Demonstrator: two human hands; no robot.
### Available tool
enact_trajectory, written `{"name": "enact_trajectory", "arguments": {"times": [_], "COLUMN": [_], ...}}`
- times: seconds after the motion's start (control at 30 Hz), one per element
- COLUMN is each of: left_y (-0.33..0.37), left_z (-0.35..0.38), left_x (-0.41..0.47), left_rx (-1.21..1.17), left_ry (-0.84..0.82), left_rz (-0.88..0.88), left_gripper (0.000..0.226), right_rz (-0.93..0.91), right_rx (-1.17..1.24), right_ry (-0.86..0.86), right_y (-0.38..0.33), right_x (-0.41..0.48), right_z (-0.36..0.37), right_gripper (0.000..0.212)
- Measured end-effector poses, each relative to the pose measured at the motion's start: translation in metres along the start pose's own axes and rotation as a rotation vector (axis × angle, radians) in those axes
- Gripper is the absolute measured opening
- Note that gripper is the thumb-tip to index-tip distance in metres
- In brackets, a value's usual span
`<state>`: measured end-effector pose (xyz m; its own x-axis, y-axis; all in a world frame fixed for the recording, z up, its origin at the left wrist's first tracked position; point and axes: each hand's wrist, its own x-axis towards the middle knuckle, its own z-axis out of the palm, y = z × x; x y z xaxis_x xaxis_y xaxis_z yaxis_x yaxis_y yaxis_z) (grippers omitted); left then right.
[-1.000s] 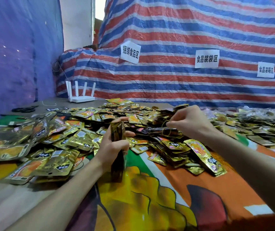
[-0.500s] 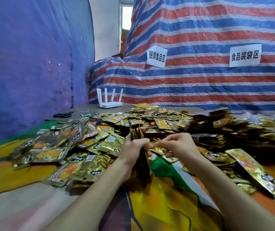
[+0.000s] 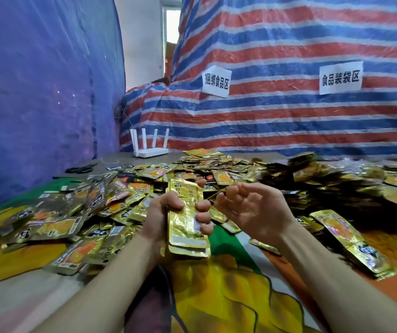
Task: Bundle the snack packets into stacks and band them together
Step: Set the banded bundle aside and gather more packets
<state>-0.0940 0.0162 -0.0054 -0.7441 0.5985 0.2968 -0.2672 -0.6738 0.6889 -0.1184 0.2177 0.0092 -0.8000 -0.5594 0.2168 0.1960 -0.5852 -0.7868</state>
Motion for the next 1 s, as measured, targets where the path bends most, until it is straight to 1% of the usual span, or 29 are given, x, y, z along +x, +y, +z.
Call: {"name": "enact_trajectory", "arguments": {"times": [0.03, 0.13, 0.2, 0.27, 0.33, 0.4, 0.43, 0.47, 0.5, 0.53, 0.6, 0.67, 0.77, 0.87, 0.93, 1.0], "left_y": [-0.001, -0.002, -0.003, -0.004, -0.003, -0.003, -0.003, -0.003, -0.003, -0.003, -0.003, -0.004, -0.007, -0.010, -0.013, -0.015], "left_z": [-0.001, -0.004, -0.004, -0.002, -0.001, -0.003, -0.007, -0.010, -0.014, -0.015, -0.013, -0.010, -0.009, -0.005, 0.000, 0.003], "left_x": [0.001, 0.002, 0.003, 0.005, 0.006, 0.007, 0.008, 0.008, 0.009, 0.009, 0.010, 0.012, 0.014, 0.016, 0.016, 0.015], "left_rx": [0.006, 0.007, -0.008, 0.003, 0.057, 0.200, 0.294, 0.374, 0.426, 0.464, 0.484, 0.470, 0.455, 0.366, 0.333, 0.318], "left_ry": [0.018, 0.081, 0.142, 0.239, 0.392, 0.649, 0.796, 0.922, 0.998, 1.030, 1.038, 1.016, 0.992, 0.967, 0.954, 0.945], "left_rz": [0.005, 0.022, 0.030, 0.052, 0.107, 0.190, 0.263, 0.370, 0.492, 0.595, 0.714, 0.740, 0.743, 0.730, 0.707, 0.687], "left_gripper": [0.076, 0.078, 0.075, 0.072, 0.067, 0.053, 0.043, 0.040, 0.045, 0.053, 0.069, 0.076, 0.065, 0.056, 0.049, 0.044], "right_rz": [-0.019, -0.065, -0.064, -0.053, -0.037, -0.036, -0.036, -0.037, -0.039, -0.040, -0.039, -0.050, -0.144, -0.278, -0.349, -0.388], "right_rx": [0.041, 0.127, 0.027, -0.181, -0.366, -0.582, -0.701, -0.787, -0.827, -0.824, -0.770, -0.748, -0.855, -0.938, -0.938, -0.897], "right_ry": [-0.007, -0.013, 0.018, 0.071, 0.121, 0.171, 0.195, 0.211, 0.218, 0.220, 0.228, 0.247, 0.278, 0.299, 0.261, 0.224], "right_y": [0.000, 0.001, 0.004, 0.008, 0.014, 0.019, 0.021, 0.024, 0.027, 0.030, 0.040, 0.050, 0.062, 0.065, 0.068, 0.071], "right_x": [0.000, 0.001, 0.004, 0.007, 0.006, 0.003, 0.001, 0.001, 0.000, 0.000, 0.002, 0.005, 0.007, 0.007, 0.006, 0.006], "right_z": [0.000, -0.001, 0.002, 0.005, 0.007, 0.006, 0.005, 0.005, 0.007, 0.010, 0.020, 0.030, 0.038, 0.039, 0.040, 0.040], "right_gripper": [0.029, 0.036, 0.041, 0.046, 0.045, 0.044, 0.044, 0.045, 0.045, 0.046, 0.047, 0.050, 0.057, 0.050, 0.046, 0.047]}}
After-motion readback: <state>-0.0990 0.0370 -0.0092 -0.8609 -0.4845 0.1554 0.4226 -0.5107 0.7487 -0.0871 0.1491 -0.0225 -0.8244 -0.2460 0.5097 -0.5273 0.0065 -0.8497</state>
